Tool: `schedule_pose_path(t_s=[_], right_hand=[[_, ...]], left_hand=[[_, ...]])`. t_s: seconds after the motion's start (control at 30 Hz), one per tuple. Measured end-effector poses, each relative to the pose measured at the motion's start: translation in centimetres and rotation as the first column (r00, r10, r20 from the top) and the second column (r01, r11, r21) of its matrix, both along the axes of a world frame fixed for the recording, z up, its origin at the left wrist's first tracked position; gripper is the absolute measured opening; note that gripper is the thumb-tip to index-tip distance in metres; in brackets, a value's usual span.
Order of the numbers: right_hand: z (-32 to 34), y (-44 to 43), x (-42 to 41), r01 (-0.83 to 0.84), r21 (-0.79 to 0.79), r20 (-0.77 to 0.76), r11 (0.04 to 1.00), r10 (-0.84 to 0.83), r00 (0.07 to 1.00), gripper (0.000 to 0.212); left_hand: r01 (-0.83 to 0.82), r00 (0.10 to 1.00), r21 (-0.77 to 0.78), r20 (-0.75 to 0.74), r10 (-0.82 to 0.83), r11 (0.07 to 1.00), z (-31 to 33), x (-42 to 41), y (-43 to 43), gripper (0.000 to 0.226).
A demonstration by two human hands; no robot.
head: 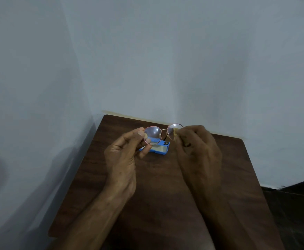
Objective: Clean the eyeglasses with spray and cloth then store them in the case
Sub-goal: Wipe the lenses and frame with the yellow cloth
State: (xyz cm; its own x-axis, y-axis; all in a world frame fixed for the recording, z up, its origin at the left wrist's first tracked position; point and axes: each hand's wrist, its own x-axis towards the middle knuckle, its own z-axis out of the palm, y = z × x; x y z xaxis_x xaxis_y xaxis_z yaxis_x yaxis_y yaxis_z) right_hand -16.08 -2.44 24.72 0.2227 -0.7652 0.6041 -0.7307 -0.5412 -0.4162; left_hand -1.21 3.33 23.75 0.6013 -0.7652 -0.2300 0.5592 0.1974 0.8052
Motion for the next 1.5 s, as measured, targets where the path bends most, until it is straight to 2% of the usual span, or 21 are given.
schedule_pose_path(t_s=[0.1,0.3,0.47,0.6,0.73,0.9,1.1,1.27,1.4,1.5], right_hand=[[0.8,-1.2,-0.1,0.050,-0.008,-0.017,0.999,-0.050,0.999,0.010],[-0.6,0.0,0.9,-0.051,-0.058,-0.061,0.997,0.048,0.997,0.021],[-0.1,-1.4,0.2,0.048,-0.019,-0.002,0.999,-0.048,0.999,0.013],[0.7,-1.5,1.0,0.021,-0.025,-0.044,0.999,-0.022,0.999,0.032],[-0.1,-0.2,1.3,-0.033,-0.042,-0.069,0.999,0.030,0.997,0.018],[0.3,-1.8,0.4,0.079,-0.022,-0.050,0.997,-0.080,0.996,0.012],[0.2,-1.0,1.5,-0.006,-0.037,-0.076,0.999,0.003,0.997,0.017],[-0.1,-1.4,0.7,0.056,-0.013,-0.054,0.998,-0.057,0.997,0.027],[0.8,-2.4,1.2,0.044,-0.029,-0.085,0.999,-0.047,0.995,0.027],[0.5,-1.6,1.7,-0.001,-0.026,-0.100,1.000,-0.002,0.995,0.024]], left_hand=[[0.009,1.000,0.008,0.001,-0.009,1.000,0.0,0.1,-0.2,0.013],[0.014,1.000,0.022,-0.022,-0.014,1.000,0.0,0.2,-0.6,0.011],[0.044,0.999,0.017,-0.024,-0.043,0.999,-0.2,0.5,-0.8,0.011],[0.081,0.996,0.001,-0.037,-0.080,0.997,-0.1,0.5,-1.2,0.015],[0.100,0.993,-0.003,-0.058,-0.100,0.995,-0.4,0.5,-1.3,0.012],[0.125,0.989,-0.003,-0.083,-0.125,0.992,-0.7,0.4,-1.2,0.012],[0.117,0.988,-0.018,-0.104,-0.118,0.993,-0.3,0.5,-1.6,0.012],[0.128,0.984,-0.021,-0.120,-0.130,0.992,-0.6,0.8,-1.5,0.010],[0.190,0.974,-0.052,-0.118,-0.195,0.980,-0.5,1.0,-1.6,0.026],[0.182,0.977,-0.054,-0.098,-0.187,0.982,-0.6,1.1,-1.7,0.028]])
